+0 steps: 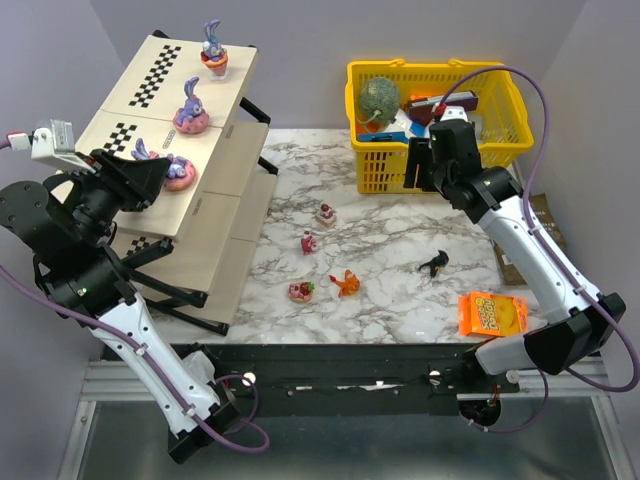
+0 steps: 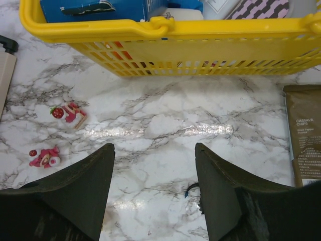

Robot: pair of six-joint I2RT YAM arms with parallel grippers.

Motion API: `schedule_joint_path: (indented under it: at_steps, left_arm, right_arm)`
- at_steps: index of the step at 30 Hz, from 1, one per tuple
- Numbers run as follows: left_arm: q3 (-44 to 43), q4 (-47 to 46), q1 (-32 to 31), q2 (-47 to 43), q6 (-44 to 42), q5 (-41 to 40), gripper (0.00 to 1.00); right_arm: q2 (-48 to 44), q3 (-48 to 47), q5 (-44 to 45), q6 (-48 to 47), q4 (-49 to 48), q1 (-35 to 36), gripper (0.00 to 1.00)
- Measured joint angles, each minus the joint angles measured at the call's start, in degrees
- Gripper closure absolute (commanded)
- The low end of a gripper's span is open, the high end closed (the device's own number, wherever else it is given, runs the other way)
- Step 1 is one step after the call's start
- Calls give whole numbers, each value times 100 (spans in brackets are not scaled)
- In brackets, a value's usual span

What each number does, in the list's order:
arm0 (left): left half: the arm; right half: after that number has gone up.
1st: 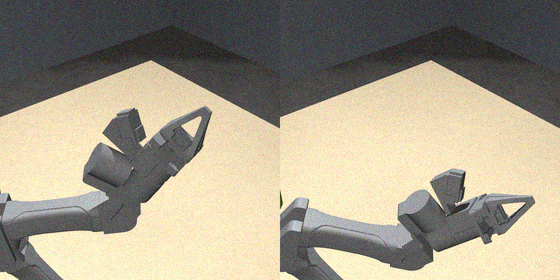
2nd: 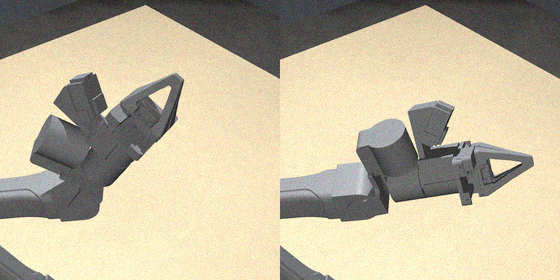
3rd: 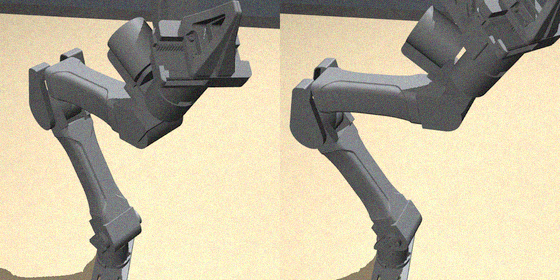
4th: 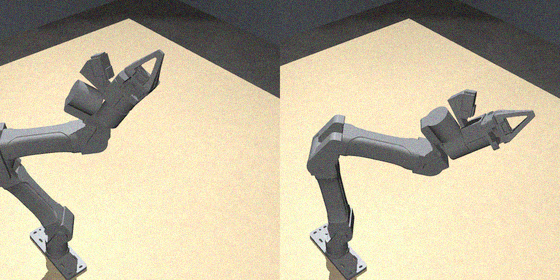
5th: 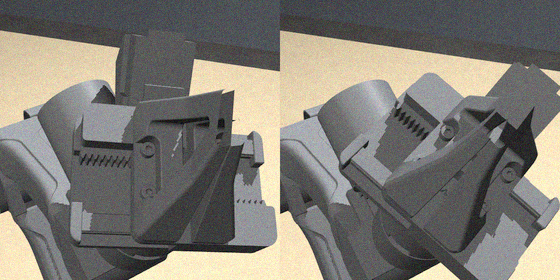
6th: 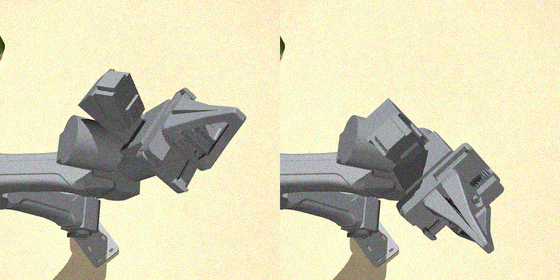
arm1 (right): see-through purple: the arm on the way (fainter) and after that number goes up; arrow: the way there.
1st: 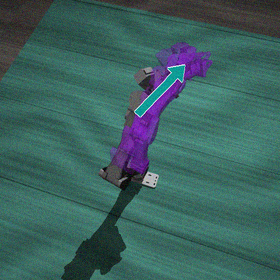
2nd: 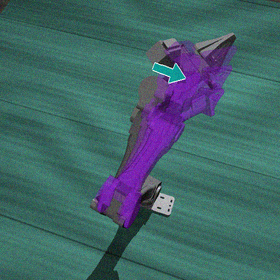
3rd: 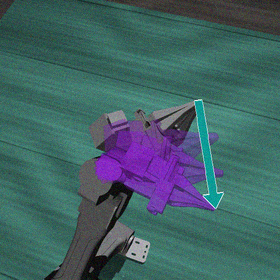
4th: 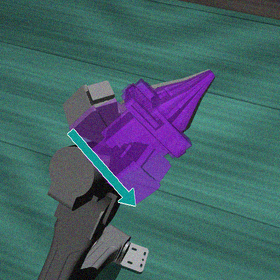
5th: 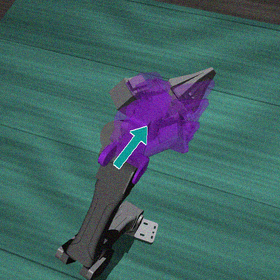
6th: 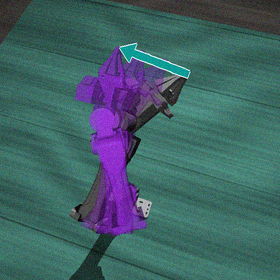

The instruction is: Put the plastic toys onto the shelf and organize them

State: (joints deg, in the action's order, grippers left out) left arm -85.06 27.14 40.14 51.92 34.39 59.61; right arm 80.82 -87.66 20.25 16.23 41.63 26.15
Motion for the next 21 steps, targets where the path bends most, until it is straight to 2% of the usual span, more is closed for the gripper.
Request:
schedule_joint_path:
  at_steps: [4,14,21]
  left_arm:
    - [-103,435,0,15,-297,-192,36]
    - [-494,973,4,227,-551,-516,15]
    - [-1032,1049,4,264,-573,-654,12]
  right_arm:
    - [28,-42,-4,-2,0,-15,27]
    - [59,-46,-42,-4,0,-35,26]
    - [55,-125,-245,-79,-2,-39,24]
